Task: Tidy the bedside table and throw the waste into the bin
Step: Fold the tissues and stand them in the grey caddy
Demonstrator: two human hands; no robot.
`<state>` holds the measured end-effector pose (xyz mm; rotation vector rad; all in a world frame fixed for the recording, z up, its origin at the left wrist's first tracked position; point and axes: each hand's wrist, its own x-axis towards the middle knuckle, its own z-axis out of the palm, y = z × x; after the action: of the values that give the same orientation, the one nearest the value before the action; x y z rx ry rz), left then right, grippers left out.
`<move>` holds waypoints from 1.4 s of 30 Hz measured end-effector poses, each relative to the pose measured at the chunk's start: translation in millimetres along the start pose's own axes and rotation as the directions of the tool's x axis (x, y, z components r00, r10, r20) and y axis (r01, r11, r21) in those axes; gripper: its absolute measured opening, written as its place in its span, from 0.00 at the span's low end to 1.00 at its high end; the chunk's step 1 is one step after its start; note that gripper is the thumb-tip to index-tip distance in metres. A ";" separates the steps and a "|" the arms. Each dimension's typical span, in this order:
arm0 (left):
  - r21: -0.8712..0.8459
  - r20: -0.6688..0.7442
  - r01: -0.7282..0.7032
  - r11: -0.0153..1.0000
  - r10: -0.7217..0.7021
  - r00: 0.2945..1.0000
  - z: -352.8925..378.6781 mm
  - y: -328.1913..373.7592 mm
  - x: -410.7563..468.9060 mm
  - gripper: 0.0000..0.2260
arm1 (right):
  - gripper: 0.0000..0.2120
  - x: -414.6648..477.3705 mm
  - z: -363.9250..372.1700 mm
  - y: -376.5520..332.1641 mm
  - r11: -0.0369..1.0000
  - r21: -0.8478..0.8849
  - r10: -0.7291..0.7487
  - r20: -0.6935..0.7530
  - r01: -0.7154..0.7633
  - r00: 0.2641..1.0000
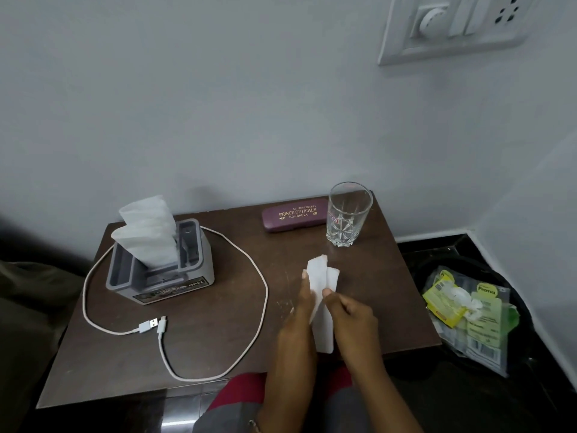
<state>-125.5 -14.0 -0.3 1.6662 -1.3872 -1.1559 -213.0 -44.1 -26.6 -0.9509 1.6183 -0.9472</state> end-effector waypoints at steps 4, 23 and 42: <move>0.204 0.054 -0.040 0.978 0.029 0.998 4.6 -11.0 3.8 0.34 | 0.13 0.1 3.4 -0.3 0.994 0.084 0.077 -0.018 -0.075 0.997; -0.755 0.023 0.212 0.620 -0.297 0.954 -21.4 -14.8 3.5 0.23 | 0.06 -3.1 -8.5 -17.1 0.916 0.307 0.180 0.266 -0.260 0.947; -0.720 -0.183 0.010 0.694 -0.204 0.962 -115.3 -1.3 -10.4 0.11 | 0.10 -38.1 53.5 -60.1 0.999 -0.045 0.049 0.711 -0.024 0.702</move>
<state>-19.0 -8.5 44.8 1.2544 -0.5438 -1.2765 -145.3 -39.5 31.1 -1.1234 0.9712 -0.4180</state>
